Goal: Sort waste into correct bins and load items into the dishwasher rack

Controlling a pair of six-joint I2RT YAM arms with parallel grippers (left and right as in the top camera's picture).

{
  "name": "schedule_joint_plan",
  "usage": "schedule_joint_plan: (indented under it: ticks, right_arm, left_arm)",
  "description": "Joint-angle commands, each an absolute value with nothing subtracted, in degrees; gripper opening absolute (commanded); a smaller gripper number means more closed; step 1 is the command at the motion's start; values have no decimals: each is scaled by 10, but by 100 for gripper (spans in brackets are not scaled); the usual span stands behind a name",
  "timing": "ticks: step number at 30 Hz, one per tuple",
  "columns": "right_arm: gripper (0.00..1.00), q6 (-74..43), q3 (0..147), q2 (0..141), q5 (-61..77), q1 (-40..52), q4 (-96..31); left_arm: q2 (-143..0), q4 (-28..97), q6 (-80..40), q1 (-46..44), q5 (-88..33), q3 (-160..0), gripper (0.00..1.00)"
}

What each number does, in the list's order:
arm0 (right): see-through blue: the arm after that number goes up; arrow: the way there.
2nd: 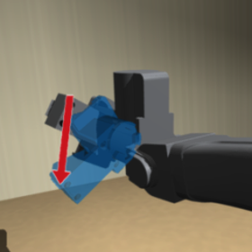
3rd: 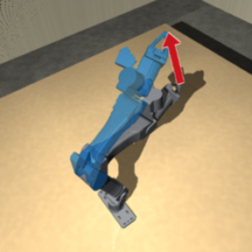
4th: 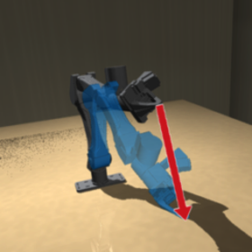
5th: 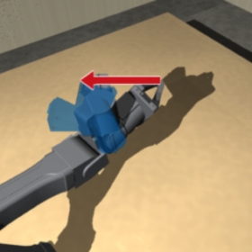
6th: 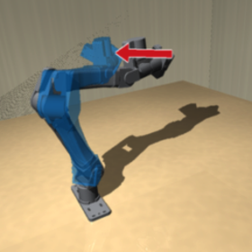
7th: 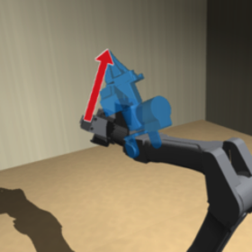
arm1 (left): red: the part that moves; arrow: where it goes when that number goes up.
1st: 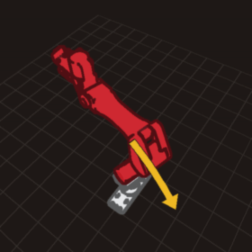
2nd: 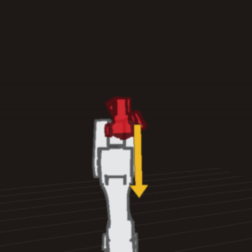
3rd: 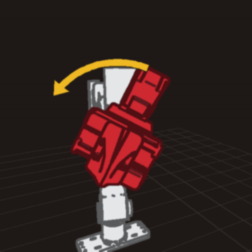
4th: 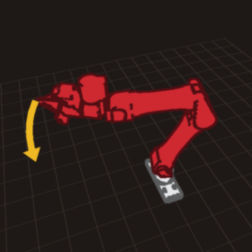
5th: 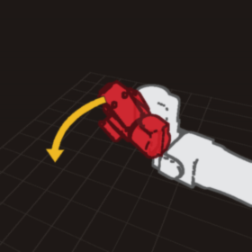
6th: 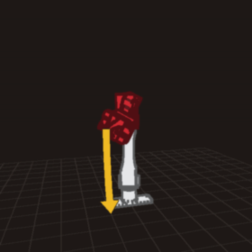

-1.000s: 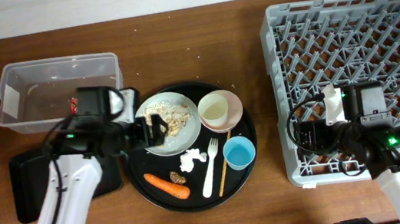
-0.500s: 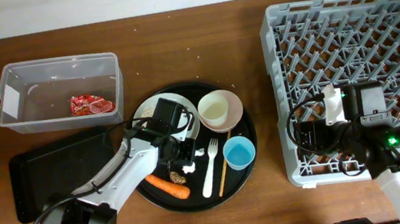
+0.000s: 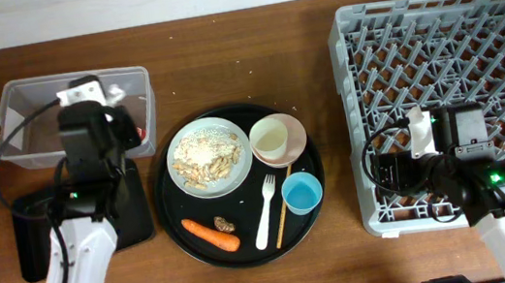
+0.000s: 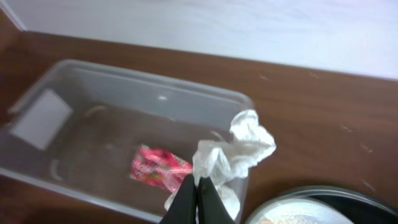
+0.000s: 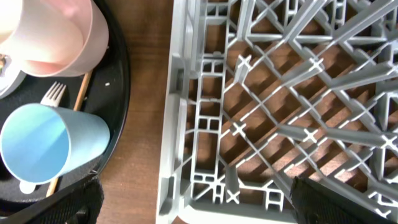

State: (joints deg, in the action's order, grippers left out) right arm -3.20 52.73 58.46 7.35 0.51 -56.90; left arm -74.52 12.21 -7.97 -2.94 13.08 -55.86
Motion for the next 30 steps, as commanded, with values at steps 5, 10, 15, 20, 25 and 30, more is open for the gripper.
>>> schedule_joint_plan:
  ticks: [5, 10, 15, 20, 25, 30]
  right_arm:
    - [99, -35, 540, 583, 67, 3, -569]
    - [99, -35, 540, 583, 67, 3, -569]
    - [99, -35, 540, 583, 67, 3, -569]
    - [99, -35, 540, 583, 67, 3, -569]
    - [99, -35, 540, 583, 67, 3, -569]
    - [99, -35, 540, 583, 67, 3, -570]
  left_arm:
    - [-883, 53, -76, 9, 142, -563, 73]
    - [-824, 82, -47, 8, 67, -587, 73]
    - [-815, 175, -47, -78, -223, -587, 60]
    - [-821, 196, -47, -225, -182, -607, 74]
    - [-960, 441, -49, -236, -140, -811, 99]
    - [-1025, 481, -49, -239, -130, -896, 99]
